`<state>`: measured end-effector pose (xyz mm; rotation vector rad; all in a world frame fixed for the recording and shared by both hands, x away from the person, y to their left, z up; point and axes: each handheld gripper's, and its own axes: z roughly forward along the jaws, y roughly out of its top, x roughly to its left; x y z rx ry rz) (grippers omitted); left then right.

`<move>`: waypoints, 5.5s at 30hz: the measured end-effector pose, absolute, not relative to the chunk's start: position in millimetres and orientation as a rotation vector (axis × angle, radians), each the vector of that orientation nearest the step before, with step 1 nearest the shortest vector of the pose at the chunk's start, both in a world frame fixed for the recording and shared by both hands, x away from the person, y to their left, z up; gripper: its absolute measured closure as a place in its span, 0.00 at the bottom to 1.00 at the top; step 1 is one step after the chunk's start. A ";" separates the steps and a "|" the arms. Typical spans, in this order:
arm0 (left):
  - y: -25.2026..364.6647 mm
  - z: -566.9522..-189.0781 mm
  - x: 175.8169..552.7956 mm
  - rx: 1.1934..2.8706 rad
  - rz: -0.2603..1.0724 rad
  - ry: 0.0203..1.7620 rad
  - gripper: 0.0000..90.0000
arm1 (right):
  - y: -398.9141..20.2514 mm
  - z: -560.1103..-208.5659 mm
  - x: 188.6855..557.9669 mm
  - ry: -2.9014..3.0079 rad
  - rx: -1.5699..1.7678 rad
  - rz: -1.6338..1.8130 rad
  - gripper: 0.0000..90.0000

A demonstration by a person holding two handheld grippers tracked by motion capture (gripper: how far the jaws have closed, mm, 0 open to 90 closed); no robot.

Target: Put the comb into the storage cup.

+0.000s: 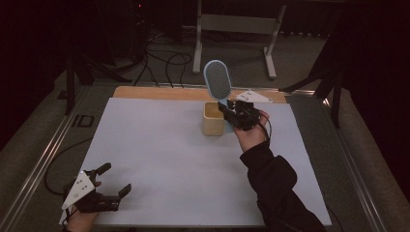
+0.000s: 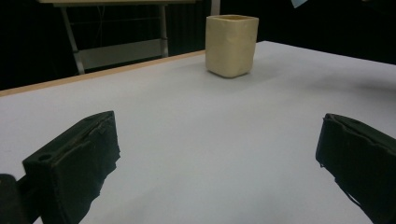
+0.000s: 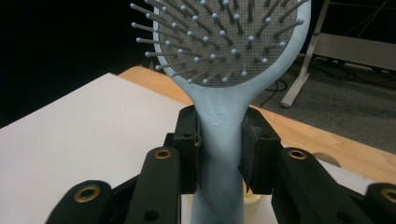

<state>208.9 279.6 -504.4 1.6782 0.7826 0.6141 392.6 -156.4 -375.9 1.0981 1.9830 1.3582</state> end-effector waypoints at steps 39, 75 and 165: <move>281.5 -505.0 208.5 1.669 0.600 0.785 0.00 | -140.2 -381.3 460.3 1.829 1.068 1.535 0.79; 282.1 -505.7 208.9 1.665 0.590 0.784 0.00 | -138.6 -432.6 475.5 1.845 1.099 1.541 0.79; 280.4 -505.9 210.0 1.675 0.587 0.787 0.00 | -153.1 -425.0 425.3 1.966 0.971 1.386 0.08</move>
